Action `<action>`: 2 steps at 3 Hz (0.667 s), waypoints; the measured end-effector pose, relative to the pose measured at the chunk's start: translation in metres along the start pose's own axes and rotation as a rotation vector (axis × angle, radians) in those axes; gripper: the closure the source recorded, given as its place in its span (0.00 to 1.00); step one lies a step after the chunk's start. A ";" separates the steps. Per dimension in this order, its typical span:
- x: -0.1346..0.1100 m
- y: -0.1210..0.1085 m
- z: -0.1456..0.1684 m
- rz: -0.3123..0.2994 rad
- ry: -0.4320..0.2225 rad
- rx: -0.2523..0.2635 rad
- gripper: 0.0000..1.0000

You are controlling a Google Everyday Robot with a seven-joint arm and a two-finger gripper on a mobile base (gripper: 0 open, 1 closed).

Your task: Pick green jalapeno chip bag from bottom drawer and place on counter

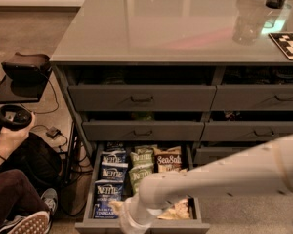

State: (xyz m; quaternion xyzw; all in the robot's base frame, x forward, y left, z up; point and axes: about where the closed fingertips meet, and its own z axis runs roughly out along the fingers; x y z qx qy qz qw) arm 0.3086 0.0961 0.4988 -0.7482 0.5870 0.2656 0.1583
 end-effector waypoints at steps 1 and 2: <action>-0.013 -0.037 0.047 0.010 -0.081 0.008 0.00; -0.015 -0.075 0.049 0.018 -0.156 0.061 0.00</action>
Offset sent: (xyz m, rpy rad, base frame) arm 0.0987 0.0614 -0.0363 0.2382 -0.0115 -0.1154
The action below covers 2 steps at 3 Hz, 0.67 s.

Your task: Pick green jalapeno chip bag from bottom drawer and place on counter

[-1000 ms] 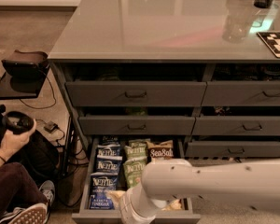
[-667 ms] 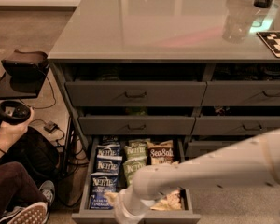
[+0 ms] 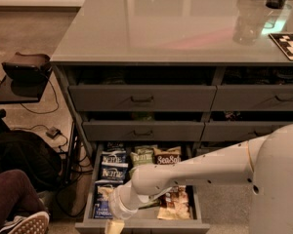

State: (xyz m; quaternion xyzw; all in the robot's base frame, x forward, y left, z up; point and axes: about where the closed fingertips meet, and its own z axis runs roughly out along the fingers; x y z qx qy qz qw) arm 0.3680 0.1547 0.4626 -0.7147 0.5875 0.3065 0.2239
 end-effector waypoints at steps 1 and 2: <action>0.000 0.000 0.000 0.000 0.000 0.001 0.00; 0.007 -0.009 -0.016 0.014 0.013 0.059 0.00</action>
Offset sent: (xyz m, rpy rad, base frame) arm 0.0309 -0.0336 0.0157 -0.0190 -0.0820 -0.1210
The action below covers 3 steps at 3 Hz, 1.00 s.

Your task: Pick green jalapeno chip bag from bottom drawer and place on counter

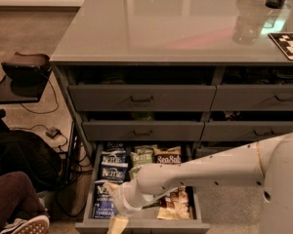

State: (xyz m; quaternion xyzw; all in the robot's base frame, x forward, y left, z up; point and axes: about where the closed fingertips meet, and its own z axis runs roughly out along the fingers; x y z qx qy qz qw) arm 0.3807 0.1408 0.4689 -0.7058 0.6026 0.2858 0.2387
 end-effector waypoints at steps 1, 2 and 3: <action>0.014 -0.026 -0.037 -0.005 0.016 0.102 0.00; 0.039 -0.052 -0.072 0.008 0.015 0.182 0.00; 0.067 -0.079 -0.095 0.018 -0.022 0.227 0.00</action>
Offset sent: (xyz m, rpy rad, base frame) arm 0.1095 -0.1200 0.0374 0.0162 -0.1930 -0.2200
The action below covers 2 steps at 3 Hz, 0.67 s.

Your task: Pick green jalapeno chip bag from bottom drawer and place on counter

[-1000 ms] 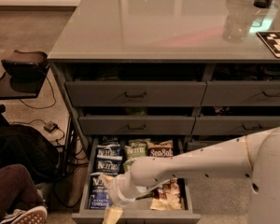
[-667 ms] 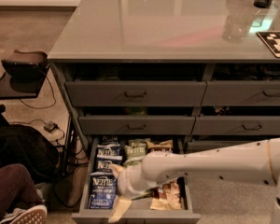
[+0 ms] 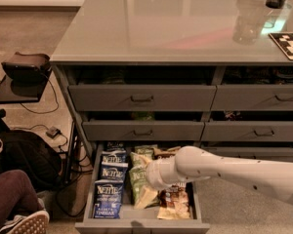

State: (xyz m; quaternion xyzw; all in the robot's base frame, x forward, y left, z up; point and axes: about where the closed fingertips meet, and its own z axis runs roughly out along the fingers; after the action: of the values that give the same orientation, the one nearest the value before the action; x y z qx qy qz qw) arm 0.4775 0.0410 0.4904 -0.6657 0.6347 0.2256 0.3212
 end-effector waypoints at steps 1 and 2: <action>0.029 -0.033 -0.003 0.008 -0.051 0.051 0.00; 0.074 -0.088 0.014 0.034 -0.122 0.093 0.00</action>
Offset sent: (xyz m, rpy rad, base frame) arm 0.1070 -0.0564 -0.0570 0.1875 -0.0762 -0.0763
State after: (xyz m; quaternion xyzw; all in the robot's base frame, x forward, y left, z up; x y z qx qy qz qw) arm 0.5731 -0.0018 0.4413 -0.6242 0.6349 0.2413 0.3860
